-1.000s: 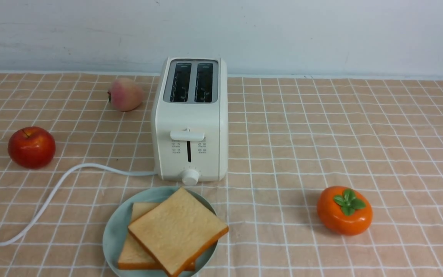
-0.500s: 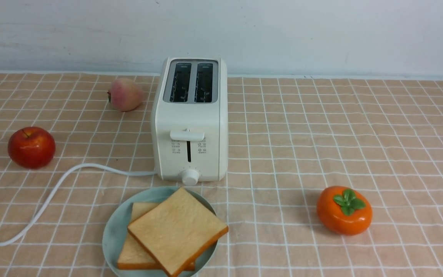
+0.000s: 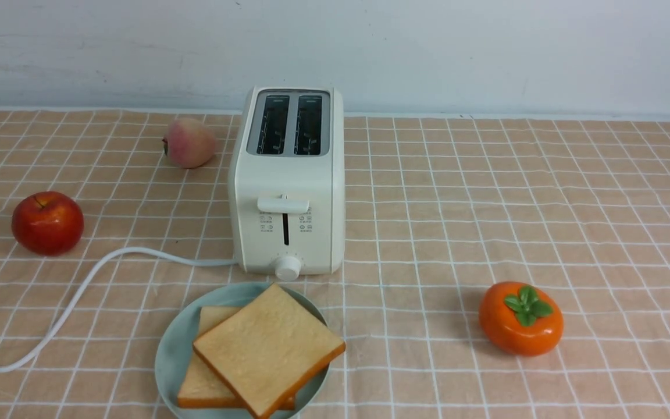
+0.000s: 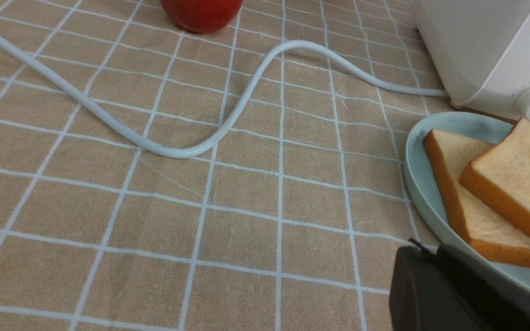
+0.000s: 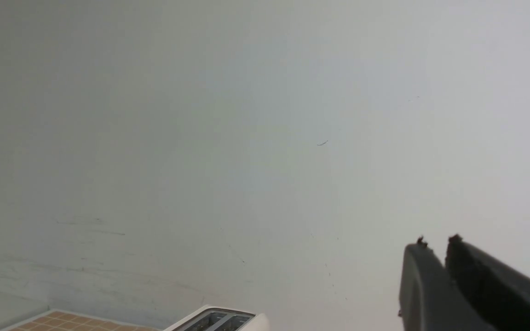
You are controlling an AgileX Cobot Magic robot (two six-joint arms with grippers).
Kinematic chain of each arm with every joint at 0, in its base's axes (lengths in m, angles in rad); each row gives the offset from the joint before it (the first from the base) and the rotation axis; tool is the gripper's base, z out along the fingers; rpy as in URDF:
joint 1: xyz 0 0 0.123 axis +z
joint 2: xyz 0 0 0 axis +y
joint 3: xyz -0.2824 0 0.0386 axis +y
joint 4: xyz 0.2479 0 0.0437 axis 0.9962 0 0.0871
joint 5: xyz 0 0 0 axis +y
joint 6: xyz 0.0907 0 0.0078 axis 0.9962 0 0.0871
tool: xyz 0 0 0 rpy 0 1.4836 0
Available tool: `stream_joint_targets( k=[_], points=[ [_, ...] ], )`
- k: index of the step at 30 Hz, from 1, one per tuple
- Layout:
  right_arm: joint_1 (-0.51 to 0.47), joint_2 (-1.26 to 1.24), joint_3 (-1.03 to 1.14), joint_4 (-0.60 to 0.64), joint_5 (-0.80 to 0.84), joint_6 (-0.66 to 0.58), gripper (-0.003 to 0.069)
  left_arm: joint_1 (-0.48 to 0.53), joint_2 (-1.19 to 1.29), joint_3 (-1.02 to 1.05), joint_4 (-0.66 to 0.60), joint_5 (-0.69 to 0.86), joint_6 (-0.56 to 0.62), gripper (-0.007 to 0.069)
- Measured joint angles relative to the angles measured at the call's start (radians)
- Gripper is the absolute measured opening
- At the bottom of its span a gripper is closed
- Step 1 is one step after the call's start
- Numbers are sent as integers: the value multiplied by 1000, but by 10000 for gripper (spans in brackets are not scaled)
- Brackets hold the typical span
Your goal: Take toasted bread from bread machine on light coffee tablecloth place on plate.
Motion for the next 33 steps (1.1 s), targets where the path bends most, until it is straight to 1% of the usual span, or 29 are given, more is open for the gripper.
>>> stream_joint_targets(
  k=[3,8,11,12,14,18,19,20,23,26,27,28,31,33],
  points=[
    [0,0,0,-7,-1,0,84,0,0,0,0,0,0,38],
    [0,0,0,-68,-8,-15,90,0,0,0,0,0,0,43],
    [0,0,0,-80,-13,-16,95,0,0,0,0,0,0,49],
    [0,0,0,-65,-12,-16,96,0,0,0,0,0,0,50],
    [0,1,2,9,-2,-17,99,0,0,0,0,0,0,53],
    [0,8,23,236,50,-19,104,0,0,0,0,0,0,56],
    [0,8,23,236,54,-19,104,0,0,0,0,0,0,56],
    [0,8,38,289,86,-19,106,0,0,0,0,0,0,56],
    [0,8,73,311,106,-19,106,0,0,0,0,0,0,57],
    [-6,4,132,289,119,-19,108,0,0,0,0,1,0,60],
    [-16,-4,153,276,119,-19,109,0,0,0,0,0,0,62],
    [-50,-26,194,252,119,-19,111,0,0,0,0,1,1,65],
    [-134,-43,257,232,119,-19,114,0,0,0,0,0,2,69],
    [-260,-44,372,229,121,-19,118,0,0,0,0,0,2,71]
  ],
)
